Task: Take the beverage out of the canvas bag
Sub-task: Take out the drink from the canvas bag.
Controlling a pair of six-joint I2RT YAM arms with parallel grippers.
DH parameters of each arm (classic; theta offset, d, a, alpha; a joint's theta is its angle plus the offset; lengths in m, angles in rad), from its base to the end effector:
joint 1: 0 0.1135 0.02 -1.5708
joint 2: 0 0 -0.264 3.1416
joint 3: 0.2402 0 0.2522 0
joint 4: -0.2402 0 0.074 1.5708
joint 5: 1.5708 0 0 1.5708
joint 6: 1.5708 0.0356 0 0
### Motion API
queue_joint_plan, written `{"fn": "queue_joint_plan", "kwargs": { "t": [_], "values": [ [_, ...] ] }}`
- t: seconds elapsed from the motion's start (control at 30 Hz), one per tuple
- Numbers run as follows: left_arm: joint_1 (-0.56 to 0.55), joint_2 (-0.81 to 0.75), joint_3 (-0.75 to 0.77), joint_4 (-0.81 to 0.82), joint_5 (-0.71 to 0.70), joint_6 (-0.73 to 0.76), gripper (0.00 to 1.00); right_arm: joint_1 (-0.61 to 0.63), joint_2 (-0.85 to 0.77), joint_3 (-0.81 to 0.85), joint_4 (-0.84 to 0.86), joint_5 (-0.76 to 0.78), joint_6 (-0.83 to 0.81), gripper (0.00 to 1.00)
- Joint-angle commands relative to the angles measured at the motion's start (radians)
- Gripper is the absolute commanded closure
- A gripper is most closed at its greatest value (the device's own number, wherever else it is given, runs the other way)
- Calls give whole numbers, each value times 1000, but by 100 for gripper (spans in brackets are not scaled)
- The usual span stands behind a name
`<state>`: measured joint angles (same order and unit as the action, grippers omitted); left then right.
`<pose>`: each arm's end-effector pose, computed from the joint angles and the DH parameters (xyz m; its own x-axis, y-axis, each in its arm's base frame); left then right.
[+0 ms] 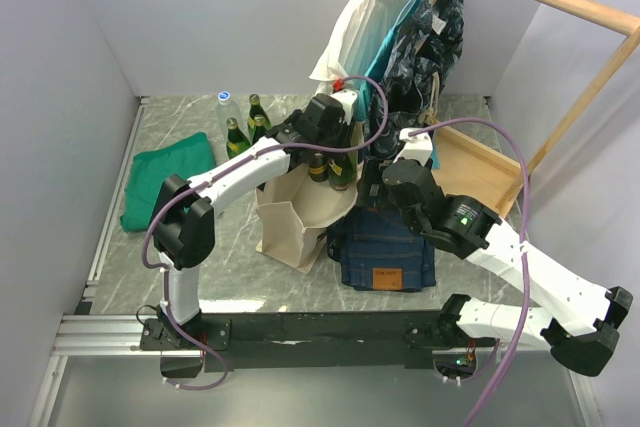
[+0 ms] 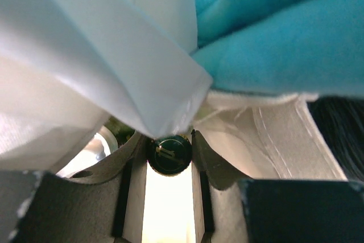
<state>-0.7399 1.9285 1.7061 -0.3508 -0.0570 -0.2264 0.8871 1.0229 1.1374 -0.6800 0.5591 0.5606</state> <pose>0.3386 -0.3064 0.3059 -0.5335 0.1836 -0.8257 0.5316 0.8320 -0.1585 0.1454 0.1485 0.3706 -0.4857 0.1175 -0.8662 -0.1370 0.9684 0.2082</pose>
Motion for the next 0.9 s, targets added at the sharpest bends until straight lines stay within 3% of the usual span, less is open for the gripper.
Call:
{"fn": "queue_joint_plan", "kwargs": {
  "t": [0.0, 0.87],
  "values": [
    [-24, -88, 70, -16, 48, -1, 99, -7, -26, -11, 34, 4, 7, 8],
    [-59, -195, 122, -89, 69, 19, 99, -7, -55, -39, 40, -37, 19, 8]
  ]
}}
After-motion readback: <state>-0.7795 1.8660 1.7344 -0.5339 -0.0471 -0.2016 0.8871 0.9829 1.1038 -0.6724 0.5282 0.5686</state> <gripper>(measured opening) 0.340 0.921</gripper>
